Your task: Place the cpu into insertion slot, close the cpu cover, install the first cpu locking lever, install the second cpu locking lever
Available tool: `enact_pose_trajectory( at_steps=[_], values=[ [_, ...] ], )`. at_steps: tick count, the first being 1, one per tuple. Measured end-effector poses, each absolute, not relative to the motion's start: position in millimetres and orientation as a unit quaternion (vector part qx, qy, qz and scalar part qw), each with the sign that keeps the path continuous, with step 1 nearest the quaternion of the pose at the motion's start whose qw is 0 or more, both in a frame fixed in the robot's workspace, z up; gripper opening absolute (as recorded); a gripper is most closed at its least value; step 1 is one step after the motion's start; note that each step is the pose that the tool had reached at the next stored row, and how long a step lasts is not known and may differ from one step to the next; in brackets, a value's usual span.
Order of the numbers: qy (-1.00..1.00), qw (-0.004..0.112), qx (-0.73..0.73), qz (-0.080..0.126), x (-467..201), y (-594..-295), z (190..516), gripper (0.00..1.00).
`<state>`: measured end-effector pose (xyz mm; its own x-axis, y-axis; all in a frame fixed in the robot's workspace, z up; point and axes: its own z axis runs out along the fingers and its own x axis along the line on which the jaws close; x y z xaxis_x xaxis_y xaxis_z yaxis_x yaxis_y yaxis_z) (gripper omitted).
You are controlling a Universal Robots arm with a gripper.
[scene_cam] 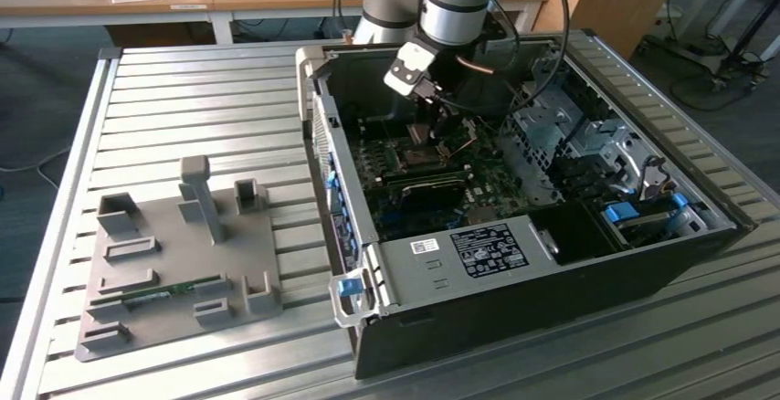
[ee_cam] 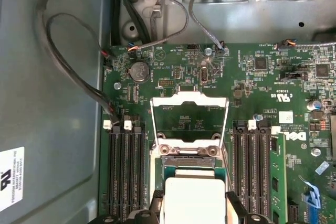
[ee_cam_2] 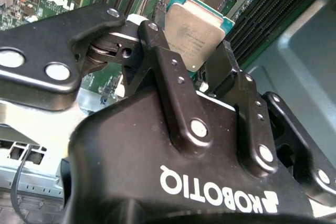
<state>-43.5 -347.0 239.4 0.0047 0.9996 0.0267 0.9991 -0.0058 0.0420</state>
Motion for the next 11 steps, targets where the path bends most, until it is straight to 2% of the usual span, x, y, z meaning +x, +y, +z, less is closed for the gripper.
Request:
enact_pose_trajectory(
  at_steps=[11],
  values=[
    [0.705,0.006,0.709,0.024,-46.8,-346.8,224.3,0.54]
  ],
)
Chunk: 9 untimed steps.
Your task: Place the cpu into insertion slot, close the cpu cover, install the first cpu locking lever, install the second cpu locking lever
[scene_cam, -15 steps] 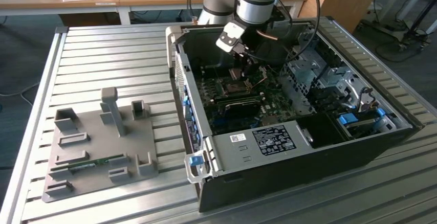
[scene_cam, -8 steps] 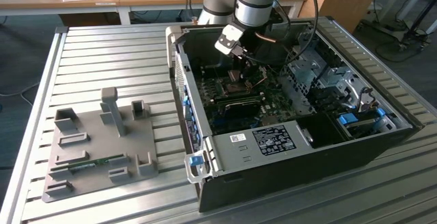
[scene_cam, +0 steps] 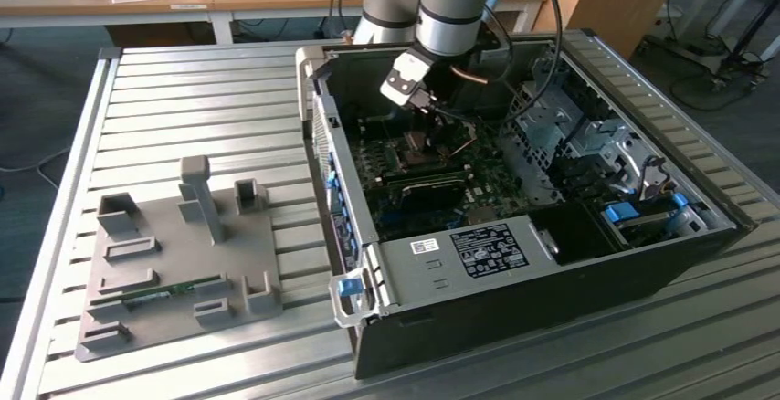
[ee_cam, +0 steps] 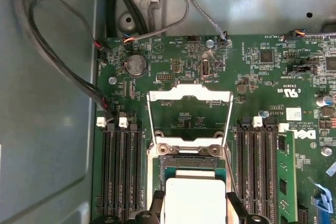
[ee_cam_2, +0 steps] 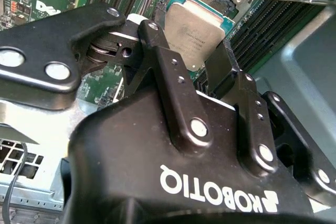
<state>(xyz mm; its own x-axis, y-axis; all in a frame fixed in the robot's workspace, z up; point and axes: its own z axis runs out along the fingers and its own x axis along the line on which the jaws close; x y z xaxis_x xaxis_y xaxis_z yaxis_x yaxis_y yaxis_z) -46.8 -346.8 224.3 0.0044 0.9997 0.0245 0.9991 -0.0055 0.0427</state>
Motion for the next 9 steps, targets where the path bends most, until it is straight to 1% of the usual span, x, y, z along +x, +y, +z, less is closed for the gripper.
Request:
enact_pose_trajectory(
  at_steps=[9],
  values=[
    [0.705,0.007,0.709,0.023,-47.0,-346.2,215.5,0.54]
  ],
)
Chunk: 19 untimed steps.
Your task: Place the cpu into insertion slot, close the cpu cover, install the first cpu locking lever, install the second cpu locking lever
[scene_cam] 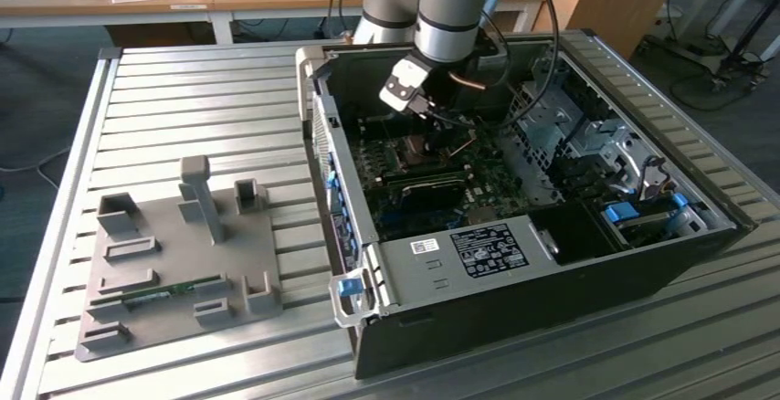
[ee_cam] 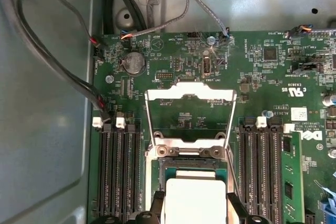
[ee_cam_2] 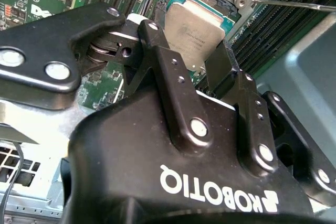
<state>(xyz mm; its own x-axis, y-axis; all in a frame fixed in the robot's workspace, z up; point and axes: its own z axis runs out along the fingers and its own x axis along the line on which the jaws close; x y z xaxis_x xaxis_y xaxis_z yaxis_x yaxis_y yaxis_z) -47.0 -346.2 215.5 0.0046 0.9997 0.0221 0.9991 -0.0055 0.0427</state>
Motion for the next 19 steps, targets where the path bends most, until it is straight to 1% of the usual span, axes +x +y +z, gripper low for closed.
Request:
enact_pose_trajectory(
  at_steps=[19],
  values=[
    [0.705,0.007,0.709,0.023,-47.4,-345.9,201.7,0.54]
  ],
)
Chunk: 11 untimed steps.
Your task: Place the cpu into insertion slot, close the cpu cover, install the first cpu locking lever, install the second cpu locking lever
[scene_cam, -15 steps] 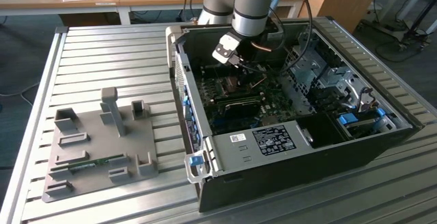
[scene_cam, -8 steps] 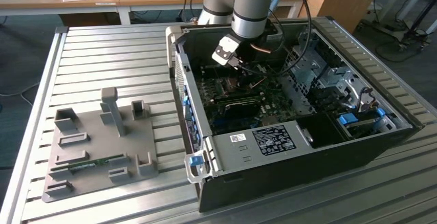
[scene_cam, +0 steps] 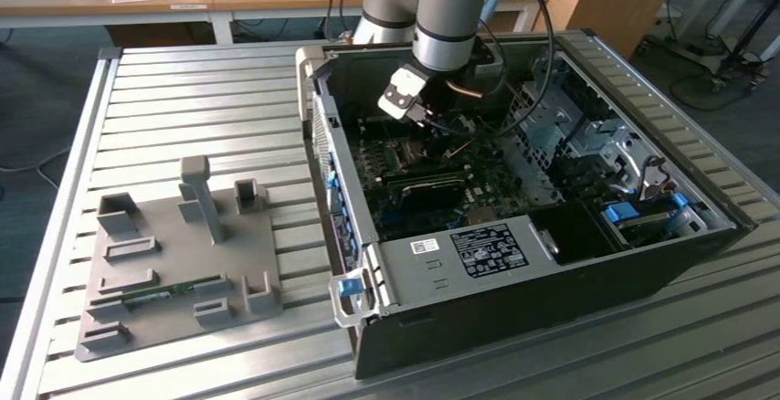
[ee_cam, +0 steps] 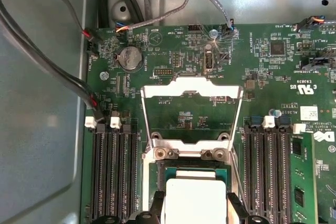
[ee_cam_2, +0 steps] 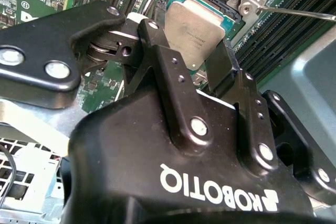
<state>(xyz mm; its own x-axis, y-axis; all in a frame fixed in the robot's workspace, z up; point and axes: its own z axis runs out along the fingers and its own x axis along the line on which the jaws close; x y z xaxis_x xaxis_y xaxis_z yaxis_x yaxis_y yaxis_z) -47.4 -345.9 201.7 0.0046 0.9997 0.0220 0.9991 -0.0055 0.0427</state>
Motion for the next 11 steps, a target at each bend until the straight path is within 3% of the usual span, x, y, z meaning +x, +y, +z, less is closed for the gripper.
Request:
enact_pose_trajectory(
  at_steps=[11],
  values=[
    [0.705,0.007,0.709,0.023,-47.4,-343.9,199.7,0.54]
  ],
)
